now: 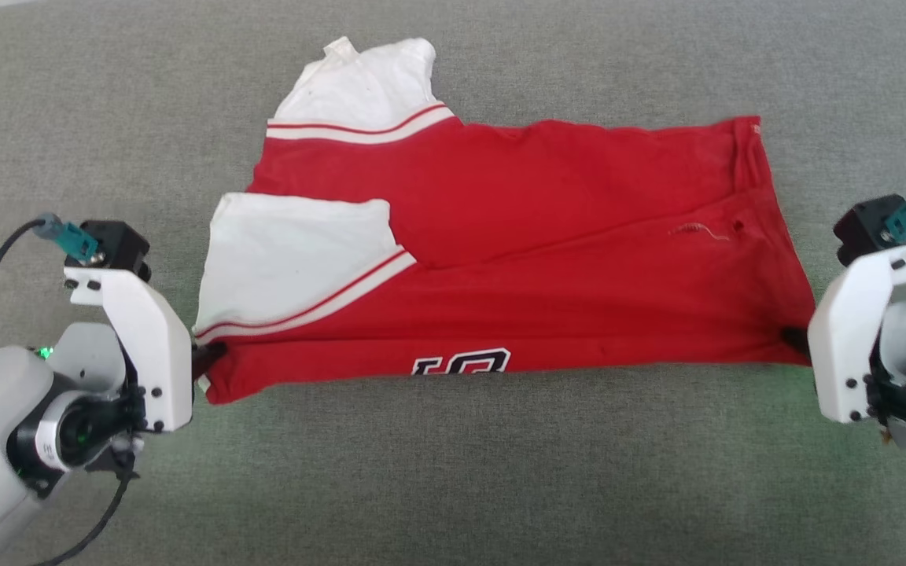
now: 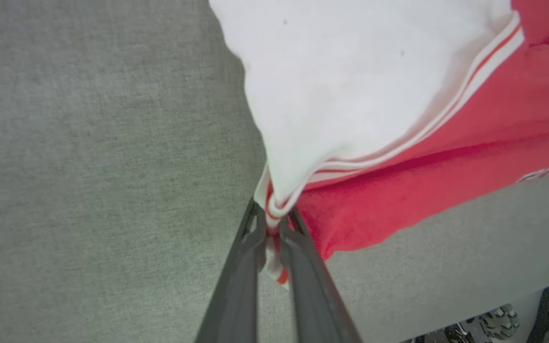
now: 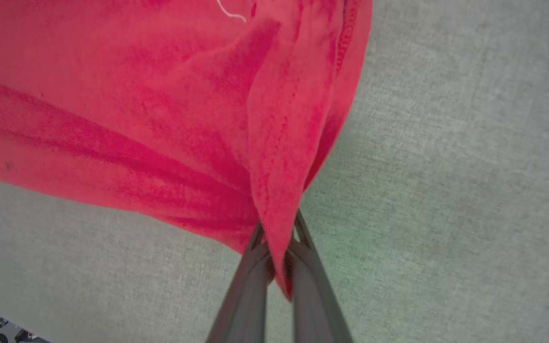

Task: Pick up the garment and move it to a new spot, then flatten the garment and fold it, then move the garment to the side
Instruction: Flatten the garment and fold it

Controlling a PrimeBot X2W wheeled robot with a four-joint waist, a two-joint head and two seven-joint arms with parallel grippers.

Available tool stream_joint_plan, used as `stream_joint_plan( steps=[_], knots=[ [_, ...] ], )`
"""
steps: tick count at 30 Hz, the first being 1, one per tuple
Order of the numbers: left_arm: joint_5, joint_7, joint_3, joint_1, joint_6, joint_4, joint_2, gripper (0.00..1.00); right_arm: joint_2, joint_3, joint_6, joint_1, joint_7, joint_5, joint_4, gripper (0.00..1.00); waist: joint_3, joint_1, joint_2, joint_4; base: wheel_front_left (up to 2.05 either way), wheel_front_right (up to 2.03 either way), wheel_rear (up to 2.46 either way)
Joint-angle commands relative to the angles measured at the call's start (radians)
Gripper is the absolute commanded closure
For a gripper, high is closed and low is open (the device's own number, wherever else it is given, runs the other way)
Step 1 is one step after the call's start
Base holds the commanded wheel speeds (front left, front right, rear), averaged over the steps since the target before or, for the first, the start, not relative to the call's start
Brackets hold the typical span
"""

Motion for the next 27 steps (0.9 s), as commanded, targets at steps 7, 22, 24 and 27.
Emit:
stream_joint_plan(
  steps=[7, 22, 24, 27],
  knots=[
    [-0.006, -0.01, -0.001, 0.078, 0.08, -0.143, 0.066, 1.0, 0.017, -0.062, -0.003, 0.136, 0.084, -0.009, -0.156, 1.0, 0.006, 0.0, 0.0, 0.007, 0.0, 0.0, 0.0],
    [-0.018, -0.047, -0.004, 0.122, 0.08, -0.13, 0.051, 0.0, 0.075, -0.065, -0.003, 0.223, -0.008, -0.018, -0.168, 0.0, 0.013, 0.0, 0.0, -0.007, 0.0, 0.0, 0.0],
    [-0.014, -0.043, 0.003, 0.111, 0.084, -0.145, 0.069, 0.0, 0.074, -0.073, -0.003, 0.223, -0.025, -0.015, -0.185, 0.0, 0.007, 0.0, 0.0, -0.012, 0.0, 0.0, 0.0],
    [-0.003, -0.03, 0.016, 0.089, 0.093, -0.176, 0.11, 0.0, 0.087, -0.092, -0.002, 0.229, -0.054, -0.013, -0.226, 0.0, -0.002, 0.0, 0.0, -0.021, 0.0, 0.0, 0.0]
  ],
)
